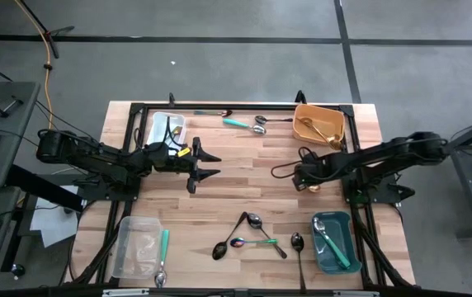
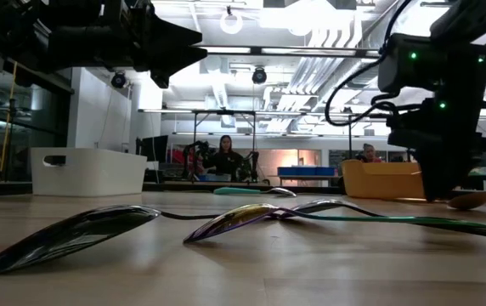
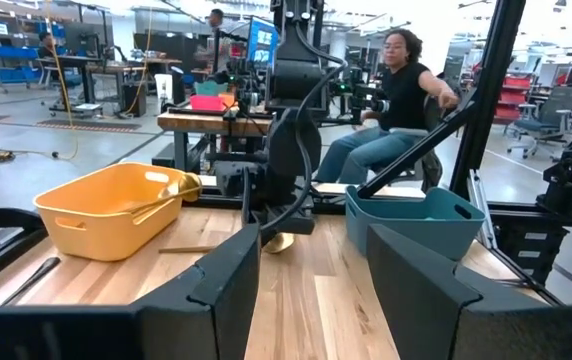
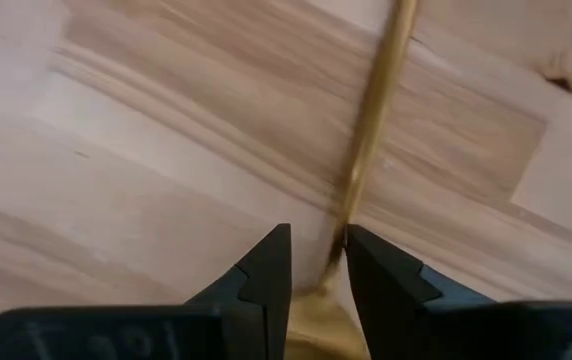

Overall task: Sort silverware by color (type)
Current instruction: Put the gold spoon into the yellow bin

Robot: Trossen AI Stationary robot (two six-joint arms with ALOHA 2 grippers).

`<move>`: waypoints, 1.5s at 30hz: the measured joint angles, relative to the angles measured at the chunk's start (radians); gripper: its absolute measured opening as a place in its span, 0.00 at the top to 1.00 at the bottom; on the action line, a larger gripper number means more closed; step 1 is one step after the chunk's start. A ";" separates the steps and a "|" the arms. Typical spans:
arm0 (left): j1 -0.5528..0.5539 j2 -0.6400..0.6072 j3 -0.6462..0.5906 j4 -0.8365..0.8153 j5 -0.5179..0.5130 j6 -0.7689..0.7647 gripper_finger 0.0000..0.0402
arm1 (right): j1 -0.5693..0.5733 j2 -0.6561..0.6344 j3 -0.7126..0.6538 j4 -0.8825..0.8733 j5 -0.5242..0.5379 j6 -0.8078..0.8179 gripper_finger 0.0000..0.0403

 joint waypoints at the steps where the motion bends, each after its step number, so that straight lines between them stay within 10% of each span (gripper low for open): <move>1: 0.000 0.000 0.000 0.000 0.000 0.000 0.56 | 0.000 0.009 0.000 -0.004 0.000 0.000 0.77; 12: 0.000 0.000 0.000 0.000 0.000 -0.001 0.56 | 0.000 0.083 0.005 -0.010 0.002 0.025 0.78; 20: 0.000 0.000 0.000 0.000 0.000 0.000 0.56 | 0.000 0.068 0.017 -0.025 -0.018 -0.089 0.96; 32: 0.000 0.000 0.000 0.003 0.000 0.000 0.56 | -0.015 0.051 0.460 -0.651 0.168 -0.270 0.99; 45: 0.000 0.000 0.000 0.009 -0.002 0.001 0.56 | -0.358 0.083 0.568 -0.857 0.353 -0.753 1.00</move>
